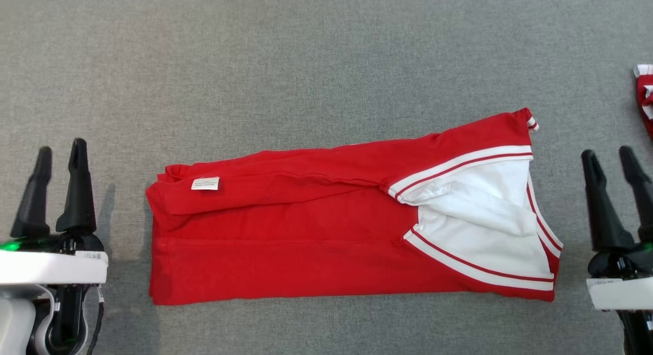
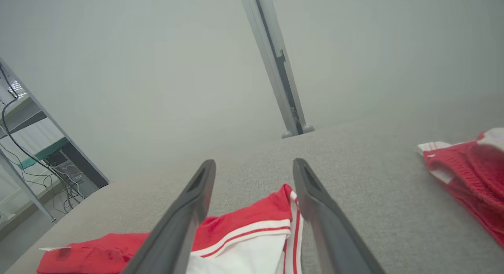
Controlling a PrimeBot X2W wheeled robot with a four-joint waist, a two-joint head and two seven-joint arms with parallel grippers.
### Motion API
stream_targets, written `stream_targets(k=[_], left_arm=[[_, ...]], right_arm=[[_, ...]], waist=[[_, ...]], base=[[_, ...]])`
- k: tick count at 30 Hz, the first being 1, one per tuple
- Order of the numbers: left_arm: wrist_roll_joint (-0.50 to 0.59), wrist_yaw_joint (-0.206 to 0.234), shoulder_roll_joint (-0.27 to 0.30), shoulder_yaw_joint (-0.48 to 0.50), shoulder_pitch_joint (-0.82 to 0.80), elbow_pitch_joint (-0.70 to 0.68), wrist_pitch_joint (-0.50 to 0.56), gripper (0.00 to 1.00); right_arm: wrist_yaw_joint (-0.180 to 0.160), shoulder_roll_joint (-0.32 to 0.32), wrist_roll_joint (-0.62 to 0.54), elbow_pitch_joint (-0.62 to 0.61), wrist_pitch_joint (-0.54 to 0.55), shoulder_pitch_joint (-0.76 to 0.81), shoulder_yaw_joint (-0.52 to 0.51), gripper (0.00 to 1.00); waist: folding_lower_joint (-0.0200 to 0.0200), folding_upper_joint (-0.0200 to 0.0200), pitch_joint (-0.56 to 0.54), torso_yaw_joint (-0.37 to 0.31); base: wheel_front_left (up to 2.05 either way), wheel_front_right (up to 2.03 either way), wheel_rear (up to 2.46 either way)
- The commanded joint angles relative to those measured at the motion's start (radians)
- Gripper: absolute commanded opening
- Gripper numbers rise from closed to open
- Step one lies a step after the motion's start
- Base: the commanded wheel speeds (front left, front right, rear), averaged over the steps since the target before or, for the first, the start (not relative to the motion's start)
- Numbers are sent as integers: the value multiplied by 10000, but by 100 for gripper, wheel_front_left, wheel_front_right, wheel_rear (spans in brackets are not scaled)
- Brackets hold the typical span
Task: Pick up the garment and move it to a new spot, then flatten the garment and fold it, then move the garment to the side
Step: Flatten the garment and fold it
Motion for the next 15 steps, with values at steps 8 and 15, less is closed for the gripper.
stream_targets(k=[8, 15], left_arm=[[3757, 525, -918, 1113, 725, -1326, -27, 100], [5232, 407, -1145, 957, 1277, -1152, -28, 100]], right_arm=[[0, 633, -2587, 472, -508, -487, -370, 100], [0, 792, -3638, 1144, -596, -198, -356, 100]], waist=[[0, 0, -586, 56], [0, 0, -1090, 216]], base=[[0, 0, 0], [0, 0, 0]])
